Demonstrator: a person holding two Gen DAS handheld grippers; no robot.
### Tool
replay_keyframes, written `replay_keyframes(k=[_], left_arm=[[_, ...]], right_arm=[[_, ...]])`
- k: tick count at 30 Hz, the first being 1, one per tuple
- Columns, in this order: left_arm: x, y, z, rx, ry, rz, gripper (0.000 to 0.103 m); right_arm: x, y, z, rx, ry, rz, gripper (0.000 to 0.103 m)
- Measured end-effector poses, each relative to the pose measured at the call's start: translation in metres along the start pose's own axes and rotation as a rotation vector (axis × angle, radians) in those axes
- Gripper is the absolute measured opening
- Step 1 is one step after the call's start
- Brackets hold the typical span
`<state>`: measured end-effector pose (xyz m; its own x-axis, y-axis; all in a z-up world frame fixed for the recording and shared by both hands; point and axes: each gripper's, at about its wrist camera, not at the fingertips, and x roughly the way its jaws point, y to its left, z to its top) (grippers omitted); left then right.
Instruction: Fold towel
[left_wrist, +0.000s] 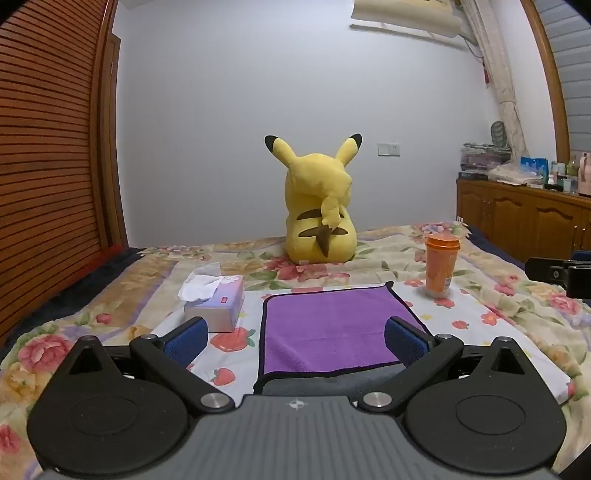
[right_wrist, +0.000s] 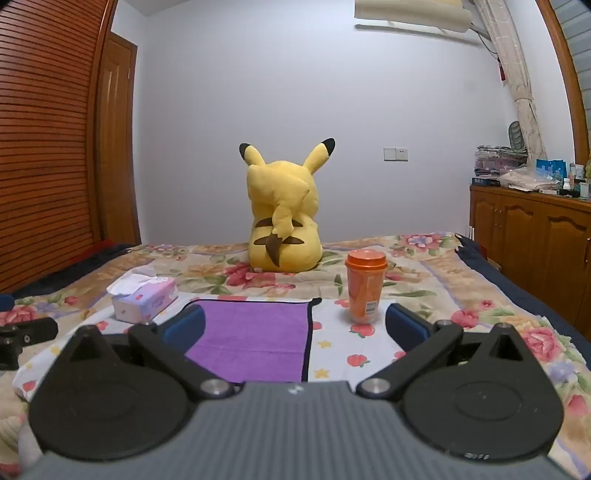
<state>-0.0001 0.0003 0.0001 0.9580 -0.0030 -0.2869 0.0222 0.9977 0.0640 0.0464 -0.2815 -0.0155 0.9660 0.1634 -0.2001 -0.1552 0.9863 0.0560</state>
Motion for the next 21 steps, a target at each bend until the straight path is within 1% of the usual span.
replay_keyframes(k=[21], left_arm=[[0.0000, -0.0003, -0.0002, 0.011, -0.002, 0.004, 0.103]], right_arm=[[-0.0005, -0.0014, -0.0008, -0.006, -0.004, -0.001, 0.103]])
